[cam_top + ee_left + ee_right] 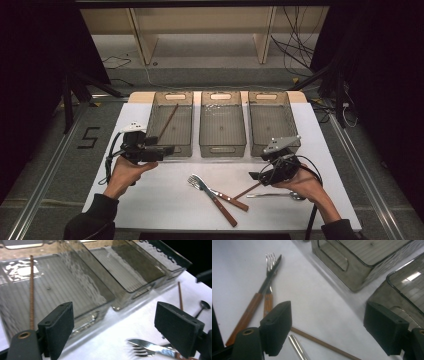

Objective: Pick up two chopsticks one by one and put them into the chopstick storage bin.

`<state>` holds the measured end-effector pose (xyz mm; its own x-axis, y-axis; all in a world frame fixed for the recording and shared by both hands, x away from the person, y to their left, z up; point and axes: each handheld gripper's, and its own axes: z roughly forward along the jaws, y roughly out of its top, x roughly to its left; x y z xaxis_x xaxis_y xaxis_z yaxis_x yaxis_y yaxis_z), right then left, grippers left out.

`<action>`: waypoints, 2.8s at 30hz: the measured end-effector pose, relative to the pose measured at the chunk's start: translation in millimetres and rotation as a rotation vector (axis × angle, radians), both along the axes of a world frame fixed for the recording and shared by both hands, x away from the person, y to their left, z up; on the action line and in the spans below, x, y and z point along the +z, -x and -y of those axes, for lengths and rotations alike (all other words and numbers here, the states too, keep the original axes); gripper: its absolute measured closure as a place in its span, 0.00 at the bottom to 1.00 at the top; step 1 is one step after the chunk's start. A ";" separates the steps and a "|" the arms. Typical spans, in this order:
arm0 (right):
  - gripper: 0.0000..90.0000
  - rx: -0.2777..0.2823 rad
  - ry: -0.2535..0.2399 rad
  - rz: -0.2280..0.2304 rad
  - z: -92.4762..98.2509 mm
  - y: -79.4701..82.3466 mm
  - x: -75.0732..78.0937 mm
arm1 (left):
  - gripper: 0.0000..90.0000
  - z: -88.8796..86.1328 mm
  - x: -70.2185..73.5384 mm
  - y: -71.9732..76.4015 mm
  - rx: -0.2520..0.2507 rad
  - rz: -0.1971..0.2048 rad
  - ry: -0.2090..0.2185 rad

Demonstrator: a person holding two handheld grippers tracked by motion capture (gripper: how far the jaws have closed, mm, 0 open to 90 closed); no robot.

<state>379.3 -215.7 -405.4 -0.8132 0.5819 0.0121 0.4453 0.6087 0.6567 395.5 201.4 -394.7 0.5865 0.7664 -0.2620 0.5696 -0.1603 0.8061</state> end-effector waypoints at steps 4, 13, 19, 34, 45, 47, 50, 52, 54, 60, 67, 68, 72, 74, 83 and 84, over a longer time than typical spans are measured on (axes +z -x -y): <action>0.26 0.022 0.040 -0.010 0.0 -5.5 -0.6 | 0.17 2.6 -5.3 11.8 -0.022 0.017 0.016; 0.27 0.069 0.136 -0.008 -3.0 -9.5 -3.6 | 0.17 3.7 -21.6 30.4 -0.050 0.036 0.013; 0.29 0.087 0.189 -0.019 -4.3 -13.3 -8.1 | 0.17 0.9 -33.9 38.9 -0.040 0.036 0.018; 0.40 0.190 0.379 -0.071 -11.6 -24.4 -22.9 | 0.17 -3.3 -39.2 58.5 -0.035 0.096 0.011; 0.52 0.279 0.495 -0.108 -17.7 -25.7 -38.5 | 0.17 -0.5 -44.3 64.7 -0.047 0.096 -0.007; 0.54 0.286 0.517 -0.117 -18.9 -25.7 -39.8 | 0.17 -0.1 -44.6 65.4 -0.048 0.096 -0.008; 0.57 0.309 0.543 -0.121 -20.7 -26.2 -42.1 | 0.17 0.1 -44.9 66.5 -0.051 0.094 -0.012; 0.58 0.325 0.555 -0.126 -22.6 -26.2 -43.7 | 0.17 0.0 -45.2 66.7 -0.053 0.094 -0.012; 0.60 0.339 0.566 -0.130 -24.3 -26.4 -45.8 | 0.17 -0.3 -45.7 66.7 -0.052 0.094 -0.012; 0.64 0.357 0.571 -0.140 -25.1 -28.7 -48.7 | 0.17 -0.1 -46.6 66.9 -0.055 0.092 -0.014; 0.68 0.373 0.590 -0.165 -28.4 -29.7 -48.5 | 0.17 1.8 -47.3 67.2 -0.059 0.093 -0.015; 0.69 0.377 0.596 -0.166 -29.3 -29.9 -48.5 | 0.17 1.9 -47.3 67.3 -0.059 0.093 -0.015; 0.70 0.394 0.615 -0.171 -32.3 -31.2 -48.6 | 0.17 1.9 -47.6 67.6 -0.061 0.090 -0.016; 0.72 0.399 0.624 -0.176 -33.8 -31.2 -48.4 | 0.17 1.7 -47.4 67.6 -0.061 0.091 -0.016; 0.79 0.422 0.649 -0.199 -38.1 -30.1 -48.1 | 0.17 2.1 -47.9 67.6 -0.062 0.088 -0.018; 0.80 0.429 0.652 -0.195 -38.3 -30.0 -48.2 | 0.17 2.1 -48.1 67.5 -0.062 0.088 -0.019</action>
<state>409.3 -177.4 -453.5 -0.9857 0.1585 -0.0571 0.1561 0.9867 0.0448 328.0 199.3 -442.8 0.6532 0.7322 -0.1931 0.4851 -0.2088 0.8492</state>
